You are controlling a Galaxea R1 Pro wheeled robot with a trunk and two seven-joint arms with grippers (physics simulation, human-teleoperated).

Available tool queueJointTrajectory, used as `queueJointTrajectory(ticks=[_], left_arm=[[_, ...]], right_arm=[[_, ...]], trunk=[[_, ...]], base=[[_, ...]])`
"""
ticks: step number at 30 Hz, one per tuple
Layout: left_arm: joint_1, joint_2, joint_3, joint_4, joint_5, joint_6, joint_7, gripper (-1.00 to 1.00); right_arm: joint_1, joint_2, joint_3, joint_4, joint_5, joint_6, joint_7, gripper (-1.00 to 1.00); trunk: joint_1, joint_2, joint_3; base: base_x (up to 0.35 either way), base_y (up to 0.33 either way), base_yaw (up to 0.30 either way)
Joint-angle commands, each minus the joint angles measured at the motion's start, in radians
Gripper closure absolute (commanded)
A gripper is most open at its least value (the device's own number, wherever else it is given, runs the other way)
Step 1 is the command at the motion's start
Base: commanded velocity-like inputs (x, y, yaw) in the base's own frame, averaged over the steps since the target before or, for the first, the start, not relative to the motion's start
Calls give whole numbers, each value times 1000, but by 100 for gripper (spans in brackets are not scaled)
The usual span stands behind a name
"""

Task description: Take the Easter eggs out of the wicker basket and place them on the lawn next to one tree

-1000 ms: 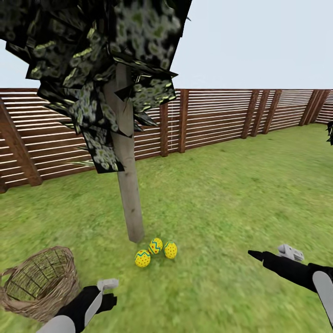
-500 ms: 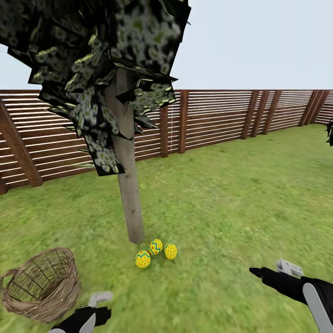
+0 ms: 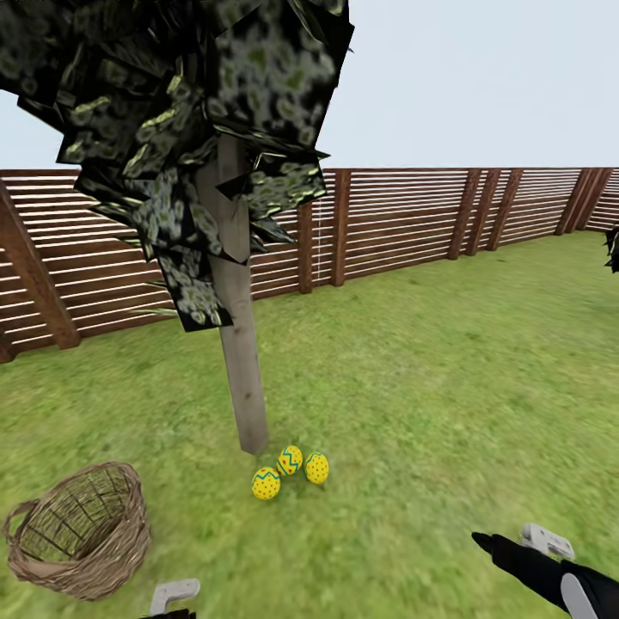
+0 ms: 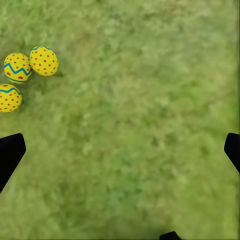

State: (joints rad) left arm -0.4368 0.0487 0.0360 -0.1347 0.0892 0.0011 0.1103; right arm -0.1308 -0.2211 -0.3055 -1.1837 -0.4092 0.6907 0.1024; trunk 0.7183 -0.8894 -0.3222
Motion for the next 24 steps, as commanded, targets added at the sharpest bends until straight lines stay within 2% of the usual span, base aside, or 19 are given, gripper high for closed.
queueJointTrajectory(ticks=[1, 3, 7, 11, 13, 17, 24], left_arm=[[4, 0, 3, 0, 9, -10, 0, -100], [14, 0, 3, 0, 8, -27, 0, -100], [49, 0, 3, 0, 8, -77, 0, -100], [70, 5, 2, 0, 7, -104, -1, -100], [82, 12, 2, 0, 7, -115, -1, -100], [94, 44, 2, 0, 7, -142, -4, -100], [124, 69, 0, 0, 7, -168, -9, -100]], right_arm=[[6, 4, 1, 4, 3, -17, 6, -100], [19, 11, 5, 11, 4, -57, 5, -100], [52, 22, 10, 27, 36, -136, 5, -100], [61, 31, 12, 52, 50, -169, 10, -100], [63, 36, 12, 65, 53, -178, 13, -100], [64, 43, 11, 108, 56, -196, 14, -100], [65, 46, 14, 196, 58, -312, 15, -100]], trunk=[[-4, 6, 2], [-12, 20, 8], [-27, 48, 21], [-42, 76, 33], [-50, 90, 40], [-65, 118, 52], [-92, 167, 74]], base=[[0, 0, 0], [0, 0, 0], [0, 0, 0], [0, 0, 0], [0, 0, 0], [0, 0, 0], [0, 0, 0]])
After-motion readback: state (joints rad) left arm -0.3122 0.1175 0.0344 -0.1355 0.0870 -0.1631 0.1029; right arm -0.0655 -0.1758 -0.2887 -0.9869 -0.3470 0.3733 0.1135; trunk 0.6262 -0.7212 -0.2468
